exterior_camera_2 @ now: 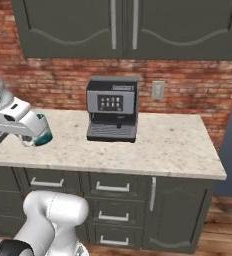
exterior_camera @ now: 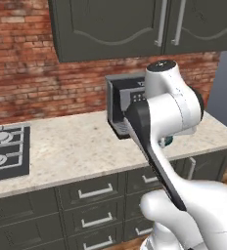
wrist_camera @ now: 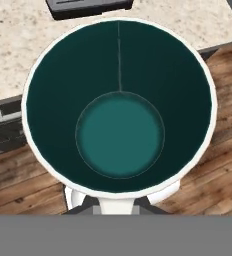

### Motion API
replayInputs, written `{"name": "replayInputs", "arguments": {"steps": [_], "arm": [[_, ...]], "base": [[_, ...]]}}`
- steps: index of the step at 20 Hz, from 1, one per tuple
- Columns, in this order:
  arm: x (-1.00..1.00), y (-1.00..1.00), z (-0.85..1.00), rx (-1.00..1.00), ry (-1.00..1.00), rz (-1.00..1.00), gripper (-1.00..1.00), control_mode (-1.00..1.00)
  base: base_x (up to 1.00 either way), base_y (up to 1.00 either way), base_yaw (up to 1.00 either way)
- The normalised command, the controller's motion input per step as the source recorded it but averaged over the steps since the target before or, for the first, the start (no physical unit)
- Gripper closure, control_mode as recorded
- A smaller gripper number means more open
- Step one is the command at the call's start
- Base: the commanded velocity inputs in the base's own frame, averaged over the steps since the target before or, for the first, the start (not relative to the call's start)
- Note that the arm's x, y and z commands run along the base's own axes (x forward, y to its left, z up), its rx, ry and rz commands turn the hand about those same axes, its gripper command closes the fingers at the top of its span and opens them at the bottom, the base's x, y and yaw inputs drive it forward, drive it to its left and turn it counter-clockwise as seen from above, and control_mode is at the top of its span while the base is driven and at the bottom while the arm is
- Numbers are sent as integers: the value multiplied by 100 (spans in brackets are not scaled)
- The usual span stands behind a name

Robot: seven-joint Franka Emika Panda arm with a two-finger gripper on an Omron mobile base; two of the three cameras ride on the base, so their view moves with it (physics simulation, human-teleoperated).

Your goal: Clear the mugs and bowl far away from the sink.

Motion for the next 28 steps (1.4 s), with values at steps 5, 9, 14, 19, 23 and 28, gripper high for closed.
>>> {"name": "replayInputs", "arguments": {"steps": [5, 9, 14, 19, 23, 28], "arm": [[6, 8, -10, 5, 0, 3, 100, -100], [68, 48, -72, 27, 0, 35, 100, -100], [93, 31, -99, 12, 0, 38, 100, -100], [96, 9, -50, 0, 2, 4, 100, -100], [92, 30, -25, 0, 9, 3, 100, -100], [93, 19, -39, 0, 10, 4, 100, -100]], "base": [[30, 38, 14], [0, 0, 0], [0, 0, 0], [0, 0, 0], [0, 0, 0], [0, 0, 0]]}}
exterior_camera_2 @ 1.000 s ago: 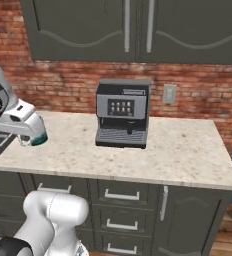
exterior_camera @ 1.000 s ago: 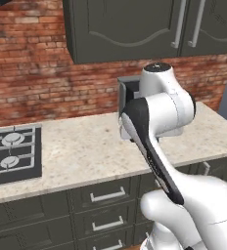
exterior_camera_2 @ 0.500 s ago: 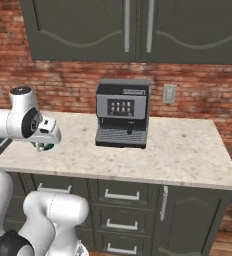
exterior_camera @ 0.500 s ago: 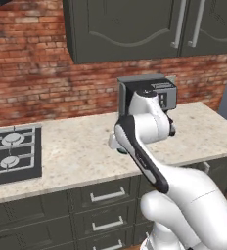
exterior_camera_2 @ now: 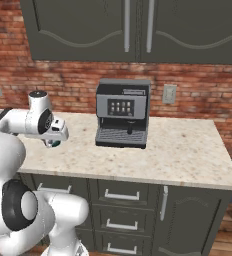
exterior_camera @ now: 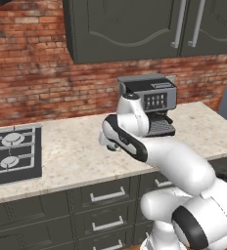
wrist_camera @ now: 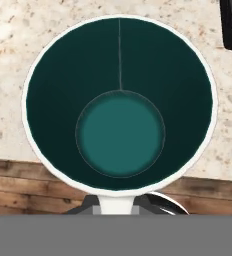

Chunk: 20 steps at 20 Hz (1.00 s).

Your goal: Clear the mugs and bowl far away from the sink.

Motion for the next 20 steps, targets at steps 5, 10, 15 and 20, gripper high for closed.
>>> {"name": "replayInputs", "arguments": {"steps": [5, 10, 15, 20], "arm": [[88, 11, -50, -2, 1, 0, 100, -100], [71, 14, -57, -6, 0, 0, 100, -100], [46, 15, -57, -7, 0, 0, 100, -100], [20, 7, -23, -2, -1, 0, -100, -100]], "base": [[0, 0, 0], [0, 0, 0], [0, 0, 0], [0, 0, 0]]}}
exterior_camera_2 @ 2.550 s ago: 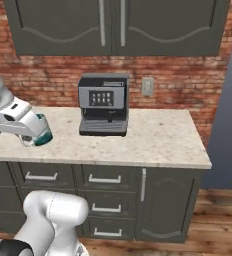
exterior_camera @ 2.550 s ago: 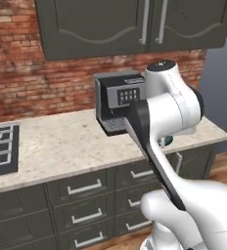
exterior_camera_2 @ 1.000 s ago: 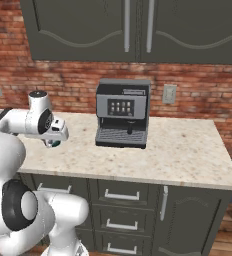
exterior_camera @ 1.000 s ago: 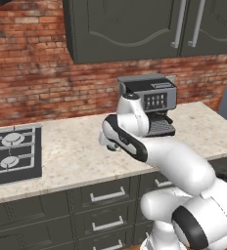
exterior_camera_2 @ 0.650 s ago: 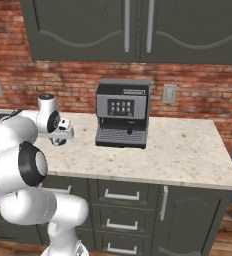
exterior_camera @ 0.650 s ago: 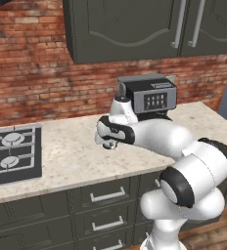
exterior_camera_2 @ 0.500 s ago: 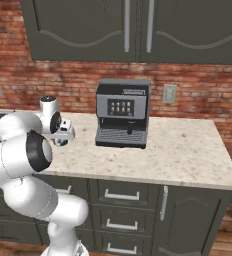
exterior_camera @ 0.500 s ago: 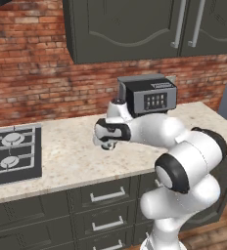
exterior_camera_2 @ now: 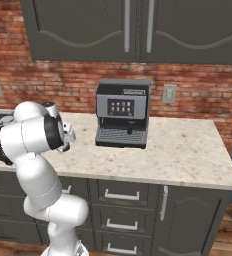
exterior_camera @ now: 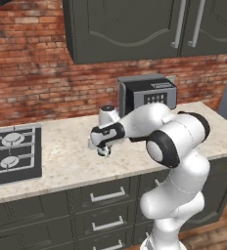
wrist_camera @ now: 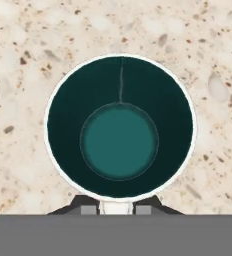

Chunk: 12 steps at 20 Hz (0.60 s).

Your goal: Clear the mugs and bowl far away from the sink.

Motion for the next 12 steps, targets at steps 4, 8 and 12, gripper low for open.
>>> {"name": "replayInputs", "arguments": {"steps": [4, 8, 12], "arm": [[0, 0, 2, 0, -5, 0, -100, -100], [-3, 0, 26, 0, -9, 0, -100, -100], [-53, 0, 67, 6, -10, 0, -100, -100]], "base": [[0, 0, 0], [0, 0, 0], [0, 0, 0]]}}
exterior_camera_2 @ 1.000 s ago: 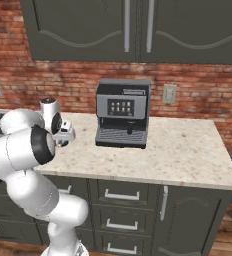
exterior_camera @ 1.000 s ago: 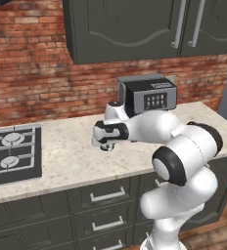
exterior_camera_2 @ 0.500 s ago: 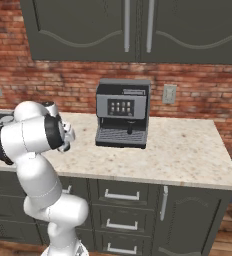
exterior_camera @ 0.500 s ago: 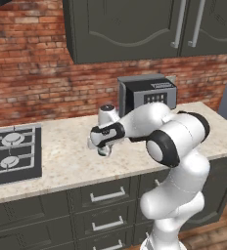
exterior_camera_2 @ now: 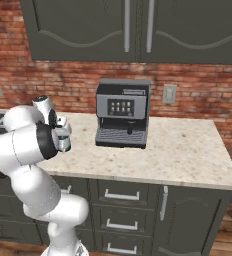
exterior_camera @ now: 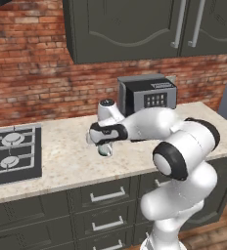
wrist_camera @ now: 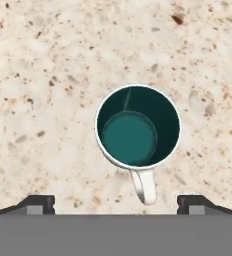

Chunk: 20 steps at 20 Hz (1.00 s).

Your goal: Clear the mugs and bowl far away from the sink.

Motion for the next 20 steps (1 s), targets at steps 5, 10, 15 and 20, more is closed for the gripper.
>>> {"name": "replayInputs", "arguments": {"steps": [5, 10, 15, 20], "arm": [[-73, -12, 84, 11, -13, 1, -100, -100], [-68, -21, 74, 12, -7, 4, -100, -100], [-39, -21, 46, 4, 3, 0, -100, -100], [-22, -3, 5, 0, 8, 0, -100, 100]], "base": [[0, 0, 0], [0, 0, 0], [0, 0, 0], [-26, 0, 7]]}}
